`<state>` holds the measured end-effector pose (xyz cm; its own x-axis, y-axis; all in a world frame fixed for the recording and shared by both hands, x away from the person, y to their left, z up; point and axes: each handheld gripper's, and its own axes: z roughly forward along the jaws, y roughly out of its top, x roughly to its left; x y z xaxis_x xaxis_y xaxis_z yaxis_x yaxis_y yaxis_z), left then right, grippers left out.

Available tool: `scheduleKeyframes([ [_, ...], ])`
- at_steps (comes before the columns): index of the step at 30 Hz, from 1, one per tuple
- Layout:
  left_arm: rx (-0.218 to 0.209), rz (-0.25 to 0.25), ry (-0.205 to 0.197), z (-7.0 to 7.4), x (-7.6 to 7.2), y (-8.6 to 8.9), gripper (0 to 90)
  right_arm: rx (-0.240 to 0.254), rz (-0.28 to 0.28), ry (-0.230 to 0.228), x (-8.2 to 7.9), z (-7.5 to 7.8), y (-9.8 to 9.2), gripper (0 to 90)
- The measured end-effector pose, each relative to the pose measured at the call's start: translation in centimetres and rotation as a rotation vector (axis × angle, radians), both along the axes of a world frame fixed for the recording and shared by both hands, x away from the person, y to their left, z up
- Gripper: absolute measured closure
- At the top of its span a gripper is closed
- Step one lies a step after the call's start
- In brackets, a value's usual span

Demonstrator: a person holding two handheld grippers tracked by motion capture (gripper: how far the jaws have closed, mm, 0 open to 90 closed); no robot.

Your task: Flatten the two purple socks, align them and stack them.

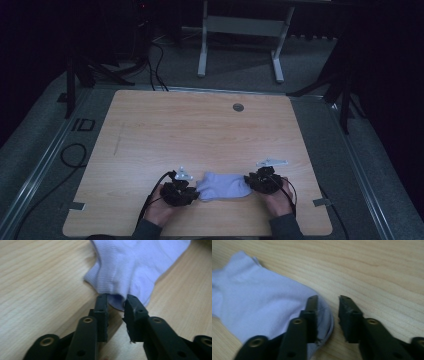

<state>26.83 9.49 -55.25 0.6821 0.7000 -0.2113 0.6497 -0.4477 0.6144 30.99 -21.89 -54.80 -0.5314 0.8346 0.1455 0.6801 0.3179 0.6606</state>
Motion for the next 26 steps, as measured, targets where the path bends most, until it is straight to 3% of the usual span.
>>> scheduleKeyframes([
  [6,0.021,0.043,-0.026,0.1,0.4,0.5,60.3,0.029,-0.023,-0.026,-0.1,0.5,-0.3,57.4],
  [13,-0.031,0.078,-0.035,0.6,1.0,1.8,49.5,0.057,-0.049,-0.051,-0.1,0.9,-1.1,54.1],
  [18,-0.043,0.13,-0.075,0.9,1.4,3.0,47.2,0.073,-0.067,-0.053,0.1,1.1,-1.7,52.6],
  [26,0.001,0.194,-0.13,1.0,1.9,4.4,46.7,0.075,-0.093,-0.054,0.3,1.1,-2.8,51.2],
])
